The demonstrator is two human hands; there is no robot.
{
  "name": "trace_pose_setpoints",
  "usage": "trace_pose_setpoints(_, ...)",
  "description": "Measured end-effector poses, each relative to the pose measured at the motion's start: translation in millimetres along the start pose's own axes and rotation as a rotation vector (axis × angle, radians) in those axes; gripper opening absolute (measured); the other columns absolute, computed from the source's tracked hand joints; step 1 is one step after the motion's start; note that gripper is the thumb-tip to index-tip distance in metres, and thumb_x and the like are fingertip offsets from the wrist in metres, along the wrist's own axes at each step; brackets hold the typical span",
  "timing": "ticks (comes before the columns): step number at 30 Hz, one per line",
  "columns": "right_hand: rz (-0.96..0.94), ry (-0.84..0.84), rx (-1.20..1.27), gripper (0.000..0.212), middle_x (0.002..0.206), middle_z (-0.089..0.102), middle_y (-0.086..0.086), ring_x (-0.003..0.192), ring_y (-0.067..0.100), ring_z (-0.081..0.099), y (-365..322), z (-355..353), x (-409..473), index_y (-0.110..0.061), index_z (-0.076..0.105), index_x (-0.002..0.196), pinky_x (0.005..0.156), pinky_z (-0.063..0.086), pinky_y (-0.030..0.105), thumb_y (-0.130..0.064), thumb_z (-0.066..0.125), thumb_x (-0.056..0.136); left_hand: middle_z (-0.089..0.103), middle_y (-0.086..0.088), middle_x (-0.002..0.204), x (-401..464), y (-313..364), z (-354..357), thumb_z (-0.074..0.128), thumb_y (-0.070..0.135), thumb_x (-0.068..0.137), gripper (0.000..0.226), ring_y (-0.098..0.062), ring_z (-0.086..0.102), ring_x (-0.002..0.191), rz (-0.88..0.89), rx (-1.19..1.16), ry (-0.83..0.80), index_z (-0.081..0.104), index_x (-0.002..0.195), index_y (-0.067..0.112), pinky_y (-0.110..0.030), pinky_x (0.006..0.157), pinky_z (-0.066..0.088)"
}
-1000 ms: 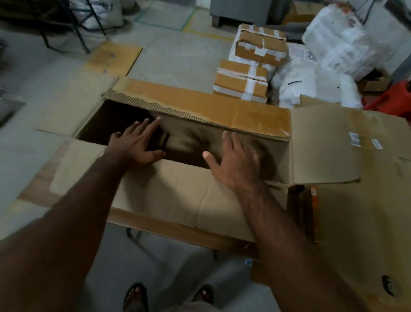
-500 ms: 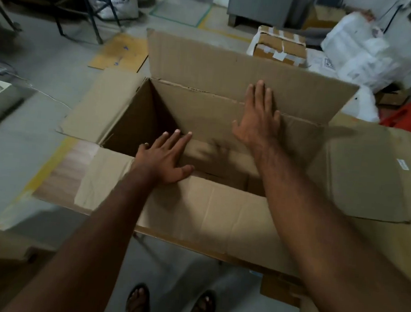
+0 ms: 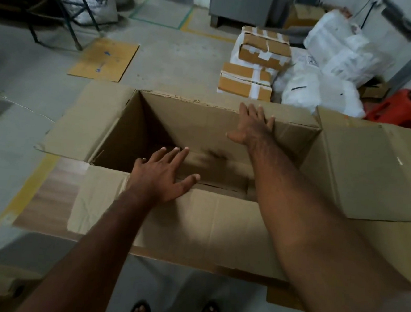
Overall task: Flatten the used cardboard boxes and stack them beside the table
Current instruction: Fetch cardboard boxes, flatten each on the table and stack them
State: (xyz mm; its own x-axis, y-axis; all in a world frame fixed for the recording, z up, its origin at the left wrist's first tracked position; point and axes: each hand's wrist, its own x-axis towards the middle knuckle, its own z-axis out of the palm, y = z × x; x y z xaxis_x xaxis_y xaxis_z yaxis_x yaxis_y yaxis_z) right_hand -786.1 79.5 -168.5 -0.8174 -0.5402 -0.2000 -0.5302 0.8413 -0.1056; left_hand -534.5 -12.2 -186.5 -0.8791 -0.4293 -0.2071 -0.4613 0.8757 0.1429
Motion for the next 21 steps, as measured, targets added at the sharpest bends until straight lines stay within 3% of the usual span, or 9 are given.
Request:
trace_pose_setpoints(4,-0.06,0.075,0.093,0.095,0.172,-0.002,0.004,0.158,0.028,-0.004,-6,-3,-46,-0.029,0.003,0.164,0.125,0.005,0.058,-0.036,0.067,0.093,0.022,0.004,0.168,-3,-2,0,0.013,0.083,0.091,0.085,-0.02,0.016,0.155,0.03,-0.008,0.032,0.013,0.161,0.035,-0.053,0.115,0.027)
trace_pose_setpoints(8,-0.14,0.117,0.175,0.087,0.172,-0.001,0.005,0.158,0.025,-0.003,-16,10,-132,-0.03,0.011,0.164,0.124,0.008,0.056,-0.051,0.061,0.095,0.046,-0.005,0.155,-24,-7,-1,0.021,0.084,0.087,0.09,-0.025,0.038,0.143,0.27,-0.049,0.218,0.037,0.153,0.025,-0.049,0.108,0.032)
trace_pose_setpoints(12,-0.183,0.164,0.206,0.081,0.172,0.004,0.002,0.158,0.021,0.002,-25,28,-220,-0.027,0.019,0.163,0.125,0.005,0.053,-0.061,0.051,0.097,0.028,-0.005,0.165,-58,-9,-4,0.028,0.099,0.074,0.117,-0.024,0.028,0.15,0.512,0.045,0.214,0.026,0.159,0.02,-0.057,0.12,0.018)
trace_pose_setpoints(16,-0.199,0.115,0.137,0.089,0.172,0.005,-0.004,0.158,0.015,0.001,-24,50,-278,-0.029,0.018,0.163,0.124,0.0,0.053,-0.075,0.042,0.09,-0.001,-0.005,0.172,-82,-16,4,0.036,0.104,0.064,0.134,-0.024,0.004,0.156,0.595,0.207,0.058,0.001,0.163,0.021,-0.068,0.12,0.004)
trace_pose_setpoints(18,-0.204,0.067,0.076,0.1,0.172,0.001,-0.006,0.158,0.014,-0.003,-20,59,-299,-0.031,0.012,0.163,0.123,-0.002,0.056,-0.085,0.039,0.083,-0.003,-0.005,0.172,-93,-23,6,0.039,0.098,0.069,0.128,-0.025,0.003,0.156,0.605,0.247,0.051,-0.001,0.163,0.021,-0.069,0.119,0.007)
trace_pose_setpoints(21,-0.207,0.054,0.001,0.103,0.172,0.002,-0.007,0.158,0.015,0.0,-12,68,-322,-0.035,0.009,0.163,0.123,0.0,0.059,-0.084,0.049,0.083,0.016,-0.004,0.169,-110,-33,-2,0.057,0.071,0.081,0.1,-0.026,0.022,0.153,0.583,0.229,0.132,0.02,0.161,0.023,-0.058,0.116,0.025)
